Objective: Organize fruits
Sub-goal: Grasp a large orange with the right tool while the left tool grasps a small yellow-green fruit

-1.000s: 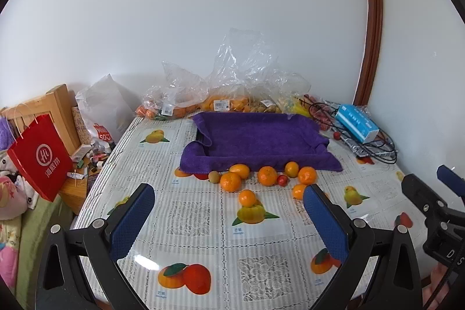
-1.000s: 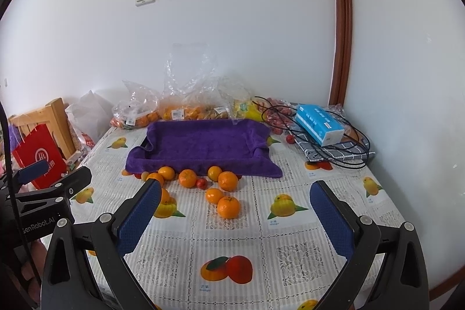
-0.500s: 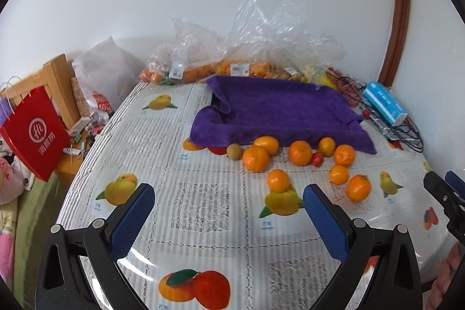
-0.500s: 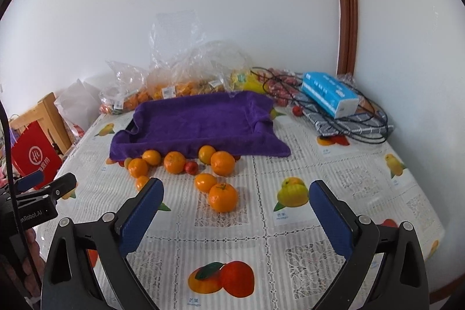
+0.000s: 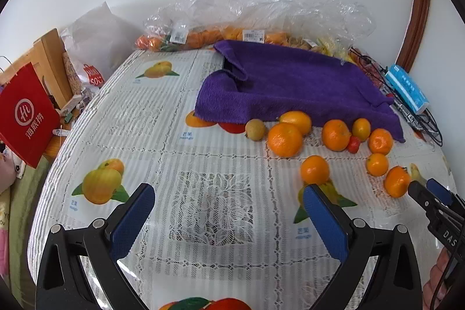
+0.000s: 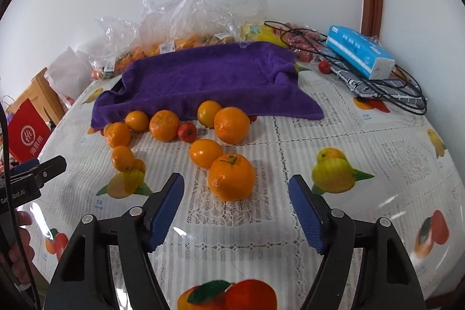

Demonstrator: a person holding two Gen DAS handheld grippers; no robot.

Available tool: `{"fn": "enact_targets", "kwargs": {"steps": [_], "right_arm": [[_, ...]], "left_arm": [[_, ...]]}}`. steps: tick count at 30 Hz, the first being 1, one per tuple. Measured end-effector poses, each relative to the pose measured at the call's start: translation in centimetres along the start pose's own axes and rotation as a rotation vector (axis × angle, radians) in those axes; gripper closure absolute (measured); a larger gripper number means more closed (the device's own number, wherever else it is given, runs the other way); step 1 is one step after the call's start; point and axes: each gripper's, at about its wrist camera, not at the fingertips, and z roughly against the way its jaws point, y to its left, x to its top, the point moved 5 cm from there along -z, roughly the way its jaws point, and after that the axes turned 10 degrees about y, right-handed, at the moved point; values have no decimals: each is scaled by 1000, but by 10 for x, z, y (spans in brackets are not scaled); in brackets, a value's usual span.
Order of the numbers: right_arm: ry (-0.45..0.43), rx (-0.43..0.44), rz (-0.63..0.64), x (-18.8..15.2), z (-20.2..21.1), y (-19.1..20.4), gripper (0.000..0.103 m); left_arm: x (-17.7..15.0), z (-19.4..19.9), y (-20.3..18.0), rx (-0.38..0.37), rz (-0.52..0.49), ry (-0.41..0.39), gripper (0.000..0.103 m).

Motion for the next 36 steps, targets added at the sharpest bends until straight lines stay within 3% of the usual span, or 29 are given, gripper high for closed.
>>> {"fn": "enact_targets", "kwargs": {"steps": [9, 11, 14, 25, 36], "right_arm": [[49, 6, -5, 7, -42, 3, 46], [64, 13, 1, 8, -48, 5, 59], [53, 13, 15, 8, -50, 5, 59], [14, 12, 29, 11, -38, -2, 59], [11, 18, 44, 10, -42, -2, 59]], "left_arm": [[2, -31, 14, -70, 43, 50, 1], [5, -36, 17, -69, 43, 44, 1], [12, -46, 16, -74, 38, 41, 1], [53, -69, 11, -119, 20, 20, 18], [69, -89, -2, -165, -30, 54, 43]]}}
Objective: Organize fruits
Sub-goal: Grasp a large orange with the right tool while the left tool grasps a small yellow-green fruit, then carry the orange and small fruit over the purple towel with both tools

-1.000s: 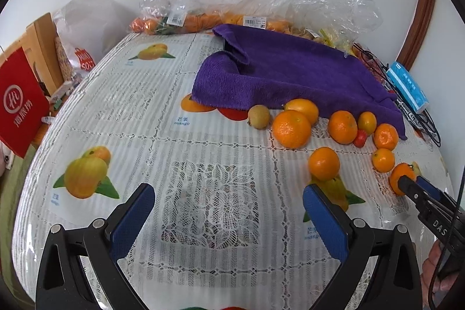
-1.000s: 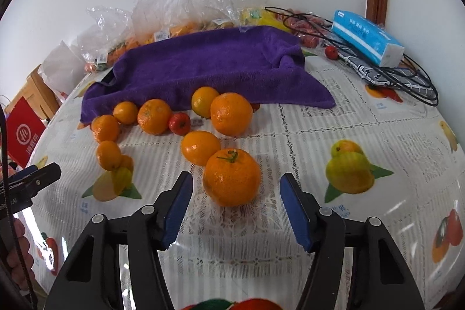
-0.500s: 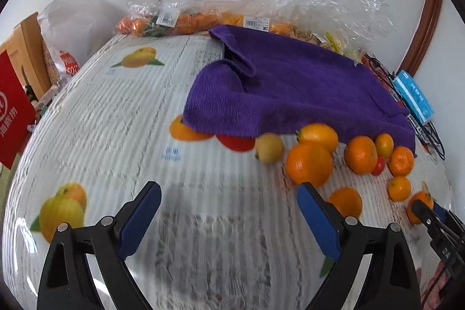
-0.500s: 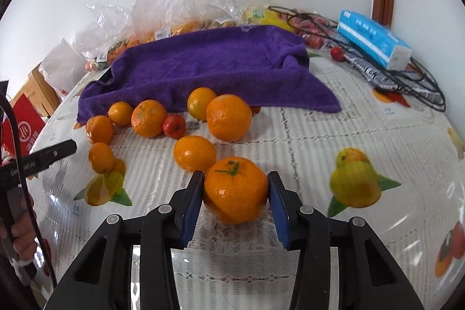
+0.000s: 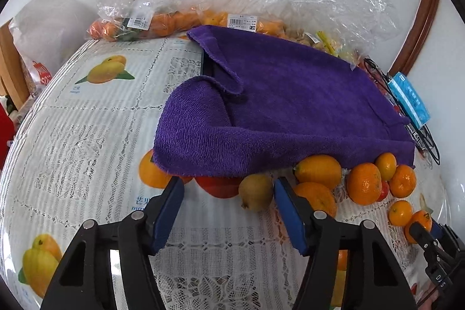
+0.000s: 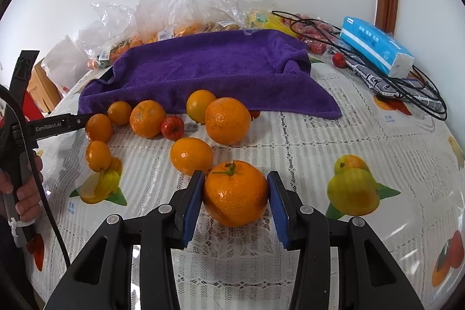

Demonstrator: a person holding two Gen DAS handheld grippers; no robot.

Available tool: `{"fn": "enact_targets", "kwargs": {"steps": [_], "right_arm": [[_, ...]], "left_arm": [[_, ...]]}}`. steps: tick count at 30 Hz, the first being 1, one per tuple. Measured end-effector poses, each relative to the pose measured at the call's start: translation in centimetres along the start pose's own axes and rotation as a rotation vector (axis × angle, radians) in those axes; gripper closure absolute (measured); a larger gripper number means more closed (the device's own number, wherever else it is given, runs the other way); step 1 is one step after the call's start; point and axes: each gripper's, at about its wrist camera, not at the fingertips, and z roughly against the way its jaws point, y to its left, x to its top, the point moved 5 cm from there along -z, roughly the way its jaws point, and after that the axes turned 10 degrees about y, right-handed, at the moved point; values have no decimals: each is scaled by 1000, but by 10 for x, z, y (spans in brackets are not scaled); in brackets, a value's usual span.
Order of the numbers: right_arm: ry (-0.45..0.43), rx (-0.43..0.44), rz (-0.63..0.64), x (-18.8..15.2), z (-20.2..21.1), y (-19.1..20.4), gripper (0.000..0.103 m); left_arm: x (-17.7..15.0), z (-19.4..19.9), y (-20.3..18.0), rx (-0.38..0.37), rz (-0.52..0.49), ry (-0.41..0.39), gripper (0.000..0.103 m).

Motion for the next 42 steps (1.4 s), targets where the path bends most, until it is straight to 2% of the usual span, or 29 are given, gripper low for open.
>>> {"fn": "enact_targets", "kwargs": {"steps": [5, 12, 15, 28, 42], "right_arm": [[20, 13, -2, 1, -5, 0, 59], [52, 26, -26, -1, -12, -3, 58], [50, 29, -29, -2, -12, -3, 58], [32, 15, -45, -8, -1, -3, 60], [-16, -11, -44, -10, 32, 1, 60]], "left_arm": [[-3, 0, -3, 33, -49, -3, 62], [-4, -1, -7, 56, -78, -14, 63], [-4, 0, -7, 44, -82, -15, 79], [-9, 5, -2, 18, -48, -16, 79], [-25, 35, -2, -3, -14, -44, 79]]}}
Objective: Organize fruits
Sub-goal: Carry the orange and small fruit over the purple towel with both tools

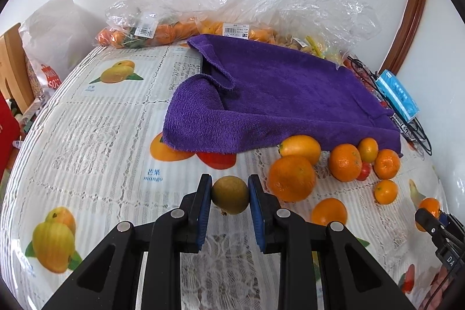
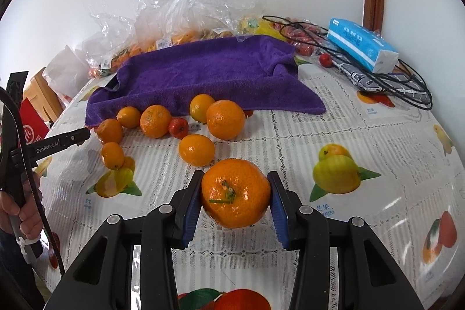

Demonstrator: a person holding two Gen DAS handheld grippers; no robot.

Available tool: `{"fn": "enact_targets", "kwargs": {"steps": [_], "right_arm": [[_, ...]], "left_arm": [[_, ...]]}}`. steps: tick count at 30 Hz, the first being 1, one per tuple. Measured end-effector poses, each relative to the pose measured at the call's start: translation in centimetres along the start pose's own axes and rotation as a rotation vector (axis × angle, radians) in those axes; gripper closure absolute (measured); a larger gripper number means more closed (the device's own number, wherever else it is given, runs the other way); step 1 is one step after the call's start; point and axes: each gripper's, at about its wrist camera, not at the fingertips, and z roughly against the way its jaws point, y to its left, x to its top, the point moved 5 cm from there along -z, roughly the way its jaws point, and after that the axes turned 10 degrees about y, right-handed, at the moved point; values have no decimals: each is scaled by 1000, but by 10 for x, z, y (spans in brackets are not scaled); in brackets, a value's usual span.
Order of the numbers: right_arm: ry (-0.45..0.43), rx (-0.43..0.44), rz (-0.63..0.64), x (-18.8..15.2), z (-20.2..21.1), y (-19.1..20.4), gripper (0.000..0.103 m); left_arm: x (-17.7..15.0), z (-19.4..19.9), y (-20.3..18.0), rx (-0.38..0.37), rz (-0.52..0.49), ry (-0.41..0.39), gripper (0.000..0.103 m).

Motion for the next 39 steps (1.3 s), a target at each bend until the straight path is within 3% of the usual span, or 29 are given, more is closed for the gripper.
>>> {"fn": "enact_targets", "kwargs": {"steps": [21, 39], "right_arm": [[-108, -27, 54, 21, 49, 17, 60], [-171, 3, 9, 100, 38, 8, 60]], "left_arm": [[-7, 45, -26, -40, -5, -43, 79], [45, 46, -41, -30, -20, -75, 79]]}}
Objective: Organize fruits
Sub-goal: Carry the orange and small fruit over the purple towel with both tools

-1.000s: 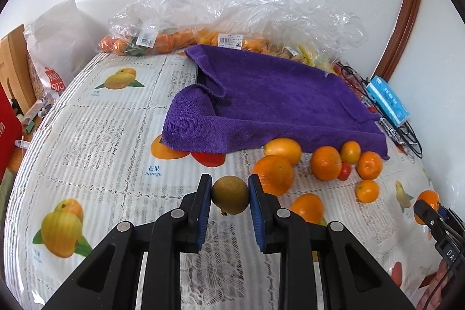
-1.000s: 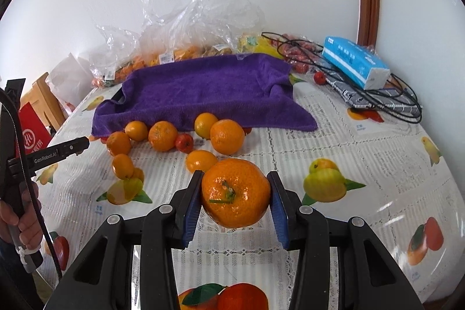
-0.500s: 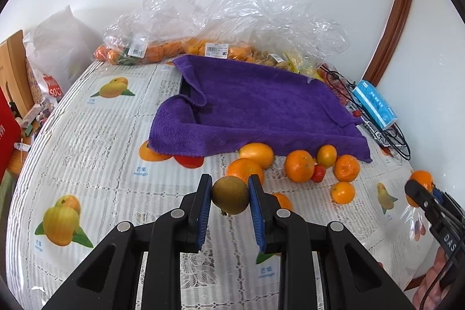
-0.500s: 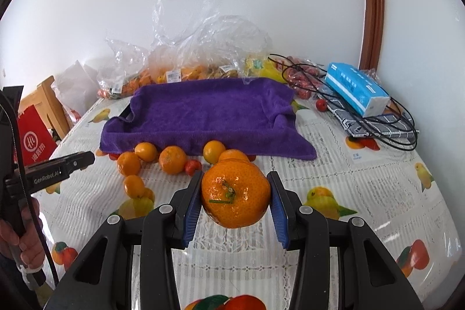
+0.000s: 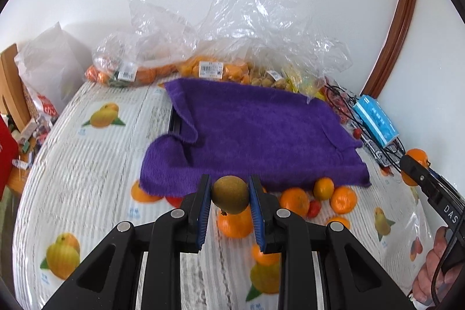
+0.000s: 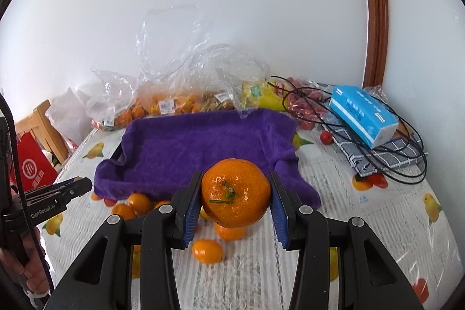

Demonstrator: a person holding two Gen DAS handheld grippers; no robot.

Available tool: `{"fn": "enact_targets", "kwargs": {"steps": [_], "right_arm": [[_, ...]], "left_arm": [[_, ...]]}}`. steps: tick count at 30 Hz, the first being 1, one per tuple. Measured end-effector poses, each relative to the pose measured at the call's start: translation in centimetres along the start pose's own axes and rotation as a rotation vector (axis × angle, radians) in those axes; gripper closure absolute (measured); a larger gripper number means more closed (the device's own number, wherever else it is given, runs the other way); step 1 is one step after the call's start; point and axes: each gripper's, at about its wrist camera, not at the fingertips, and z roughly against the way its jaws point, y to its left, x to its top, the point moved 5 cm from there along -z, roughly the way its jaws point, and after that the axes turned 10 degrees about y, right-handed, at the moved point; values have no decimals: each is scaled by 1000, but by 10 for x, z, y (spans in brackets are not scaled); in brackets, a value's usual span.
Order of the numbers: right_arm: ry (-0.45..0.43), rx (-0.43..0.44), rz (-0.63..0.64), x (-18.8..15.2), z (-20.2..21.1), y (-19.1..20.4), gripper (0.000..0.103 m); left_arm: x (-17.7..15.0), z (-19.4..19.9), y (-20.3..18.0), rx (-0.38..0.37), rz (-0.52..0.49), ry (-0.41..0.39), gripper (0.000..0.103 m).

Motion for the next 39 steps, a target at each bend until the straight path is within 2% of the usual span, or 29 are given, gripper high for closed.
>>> {"fn": "enact_targets", "kwargs": {"steps": [13, 23, 29, 39], "right_arm": [[-9, 31, 6, 52, -42, 4, 60], [23, 52, 25, 82, -87, 11, 60], [68, 45, 10, 88, -120, 5, 60], [186, 32, 4, 74, -171, 2, 60]], "left_arm": [[53, -30, -10, 5, -12, 5, 79], [86, -62, -1, 6, 5, 26, 79], [100, -91, 3, -1, 10, 66, 79], [104, -133, 11, -6, 21, 146, 79]]}}
